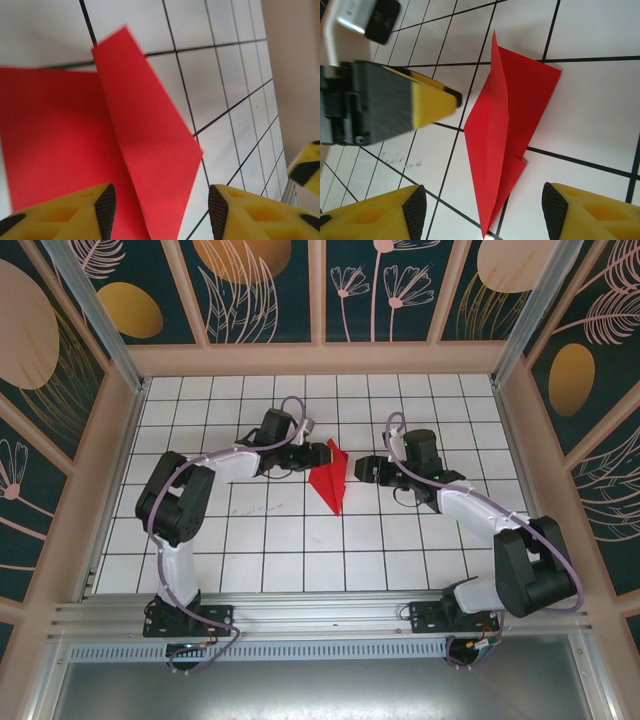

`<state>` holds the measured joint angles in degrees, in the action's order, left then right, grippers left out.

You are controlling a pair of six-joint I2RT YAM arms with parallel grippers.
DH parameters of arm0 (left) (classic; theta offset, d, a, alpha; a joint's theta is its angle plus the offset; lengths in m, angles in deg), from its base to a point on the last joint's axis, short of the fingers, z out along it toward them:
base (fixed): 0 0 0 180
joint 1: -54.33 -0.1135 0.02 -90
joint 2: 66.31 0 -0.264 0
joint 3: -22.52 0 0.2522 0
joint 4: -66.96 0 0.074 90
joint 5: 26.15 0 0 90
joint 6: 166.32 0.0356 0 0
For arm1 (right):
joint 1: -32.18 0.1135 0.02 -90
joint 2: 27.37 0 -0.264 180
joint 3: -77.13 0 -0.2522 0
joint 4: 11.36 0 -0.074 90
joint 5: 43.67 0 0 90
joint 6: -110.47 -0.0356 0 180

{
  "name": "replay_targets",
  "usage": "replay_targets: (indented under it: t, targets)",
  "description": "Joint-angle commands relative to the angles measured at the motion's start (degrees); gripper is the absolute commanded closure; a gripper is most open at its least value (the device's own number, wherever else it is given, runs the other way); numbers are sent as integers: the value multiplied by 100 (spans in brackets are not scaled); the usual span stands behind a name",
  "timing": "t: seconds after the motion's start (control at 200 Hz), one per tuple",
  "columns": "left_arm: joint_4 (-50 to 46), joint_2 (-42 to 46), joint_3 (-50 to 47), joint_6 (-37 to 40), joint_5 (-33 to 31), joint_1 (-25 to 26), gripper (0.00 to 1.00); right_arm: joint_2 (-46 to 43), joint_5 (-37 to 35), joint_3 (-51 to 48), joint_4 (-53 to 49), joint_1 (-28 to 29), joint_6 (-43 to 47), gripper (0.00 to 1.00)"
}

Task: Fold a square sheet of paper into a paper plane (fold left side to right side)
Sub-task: Turn over the paper at the center of the table.

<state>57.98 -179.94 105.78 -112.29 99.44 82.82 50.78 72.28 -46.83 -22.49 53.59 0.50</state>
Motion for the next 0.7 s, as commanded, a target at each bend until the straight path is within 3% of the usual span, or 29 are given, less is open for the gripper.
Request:
replay_targets:
  t: [0.0,0.28,0.355,0.505,0.6,0.696]
  targets:
    - [389,-277,206,-159,197,39,45,-301,-124,-118,47,-52,120,34]
    - [606,-1024,693,-336,407,183,49,-675,-38,-275,-207,-196,169,30]
    - [690,-1140,778,-365,405,181,58,-748,77,-328,-223,-248,120,27]
    - [631,-946,890,-206,190,163,87,-972,577,-543,-28,-509,-34,12]
    - [564,-483,900,-98,60,85,93,-1125,1160,-759,421,-848,-291,2]
    - [646,108,891,-158,39,-63,96,-1152,1945,-978,1189,-1150,-705,1]
